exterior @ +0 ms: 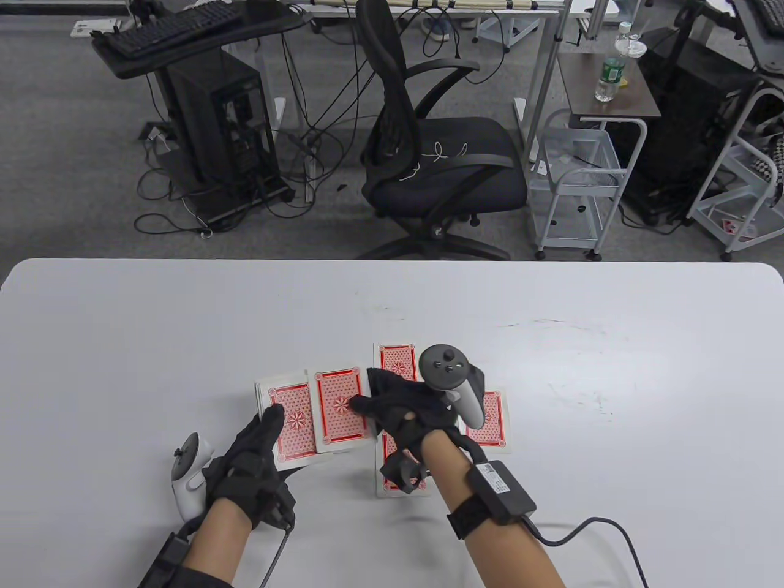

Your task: Four-player card dealing with fan arrangement

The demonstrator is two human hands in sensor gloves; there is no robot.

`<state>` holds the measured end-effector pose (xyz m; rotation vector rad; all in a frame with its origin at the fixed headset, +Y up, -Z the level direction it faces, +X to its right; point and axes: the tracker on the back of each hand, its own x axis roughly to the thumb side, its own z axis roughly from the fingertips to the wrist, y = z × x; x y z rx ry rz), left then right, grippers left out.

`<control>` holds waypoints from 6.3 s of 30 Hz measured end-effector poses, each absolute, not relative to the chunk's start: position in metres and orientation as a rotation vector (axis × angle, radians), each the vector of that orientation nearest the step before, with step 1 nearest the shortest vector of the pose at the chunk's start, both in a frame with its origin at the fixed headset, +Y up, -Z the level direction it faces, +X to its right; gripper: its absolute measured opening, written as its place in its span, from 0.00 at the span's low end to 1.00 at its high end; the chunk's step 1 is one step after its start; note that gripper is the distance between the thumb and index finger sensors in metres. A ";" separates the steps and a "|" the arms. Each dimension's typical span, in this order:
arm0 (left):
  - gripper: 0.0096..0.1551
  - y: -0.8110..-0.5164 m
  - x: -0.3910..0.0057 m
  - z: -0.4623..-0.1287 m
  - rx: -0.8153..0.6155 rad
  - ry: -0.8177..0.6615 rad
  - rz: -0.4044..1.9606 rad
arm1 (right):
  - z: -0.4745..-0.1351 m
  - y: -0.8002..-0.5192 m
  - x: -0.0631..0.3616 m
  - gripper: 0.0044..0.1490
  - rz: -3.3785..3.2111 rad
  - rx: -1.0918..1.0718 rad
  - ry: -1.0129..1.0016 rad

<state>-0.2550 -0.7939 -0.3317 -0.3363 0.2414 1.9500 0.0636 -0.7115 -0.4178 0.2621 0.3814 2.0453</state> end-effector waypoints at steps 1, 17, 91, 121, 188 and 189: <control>0.29 -0.794 -0.255 -0.332 -0.338 0.242 1.948 | -0.419 -0.711 0.074 0.46 2.072 0.243 0.372; 0.29 -0.795 -0.257 -0.334 -0.346 0.268 1.905 | -0.432 -0.751 0.186 0.49 3.029 -0.399 0.369; 0.29 -0.784 -0.221 -0.319 -0.416 0.137 1.808 | -0.354 -0.735 0.031 0.35 2.056 0.326 0.191; 0.30 -0.795 -0.312 -0.333 -0.258 0.400 1.899 | -0.447 -0.750 -0.081 0.49 3.100 0.184 0.468; 0.28 -0.787 -0.274 -0.331 -0.230 0.321 1.965 | -0.419 -0.702 -0.059 0.42 2.276 0.461 0.233; 0.28 -0.787 -0.274 -0.329 -0.230 0.338 1.947 | -0.419 -0.703 -0.058 0.42 2.266 0.456 0.237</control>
